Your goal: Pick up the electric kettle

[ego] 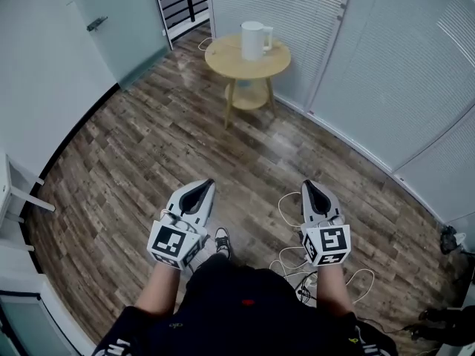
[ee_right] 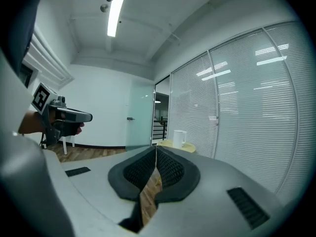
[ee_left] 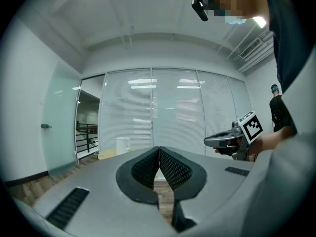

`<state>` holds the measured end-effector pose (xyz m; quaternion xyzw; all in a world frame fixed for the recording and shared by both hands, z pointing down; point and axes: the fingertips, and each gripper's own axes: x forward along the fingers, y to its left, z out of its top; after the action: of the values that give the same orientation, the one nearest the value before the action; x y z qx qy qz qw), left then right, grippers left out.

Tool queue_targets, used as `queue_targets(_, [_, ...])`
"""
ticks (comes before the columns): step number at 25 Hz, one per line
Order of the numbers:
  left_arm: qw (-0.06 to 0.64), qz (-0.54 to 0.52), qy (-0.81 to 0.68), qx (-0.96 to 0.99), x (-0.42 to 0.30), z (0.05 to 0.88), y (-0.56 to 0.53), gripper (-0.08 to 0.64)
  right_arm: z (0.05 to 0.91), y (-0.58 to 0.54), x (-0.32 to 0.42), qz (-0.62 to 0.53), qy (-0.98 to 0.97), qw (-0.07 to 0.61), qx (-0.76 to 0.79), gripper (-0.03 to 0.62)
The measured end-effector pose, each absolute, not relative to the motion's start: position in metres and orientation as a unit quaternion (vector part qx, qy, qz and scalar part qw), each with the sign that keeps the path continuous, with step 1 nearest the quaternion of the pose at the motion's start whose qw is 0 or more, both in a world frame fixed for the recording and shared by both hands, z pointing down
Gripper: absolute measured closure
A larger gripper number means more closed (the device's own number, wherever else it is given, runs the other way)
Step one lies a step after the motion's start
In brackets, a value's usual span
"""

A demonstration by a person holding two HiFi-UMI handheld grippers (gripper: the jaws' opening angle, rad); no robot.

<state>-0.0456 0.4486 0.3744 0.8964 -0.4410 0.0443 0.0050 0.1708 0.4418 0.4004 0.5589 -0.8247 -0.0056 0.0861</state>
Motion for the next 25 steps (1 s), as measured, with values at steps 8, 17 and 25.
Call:
queue_targets(8, [-0.003, 0.042, -0.421, 0.906, -0.082, 0.369, 0.350, 0.537, 0.386, 0.355, 0.140, -0.009, -0.808, 0.084, 0.583, 0.566])
queue_targets(17, [0.016, 0.038, -0.414, 0.909, -0.142, 0.377, 0.248, 0.537, 0.378, 0.258, 0.094, -0.020, -0.787, 0.081, 0.611, 0.566])
queue_targets(25, [0.021, 0.039, -0.403, 0.914, -0.152, 0.386, 0.177, 0.537, 0.390, 0.187, 0.077, -0.011, -0.787, 0.087, 0.610, 0.565])
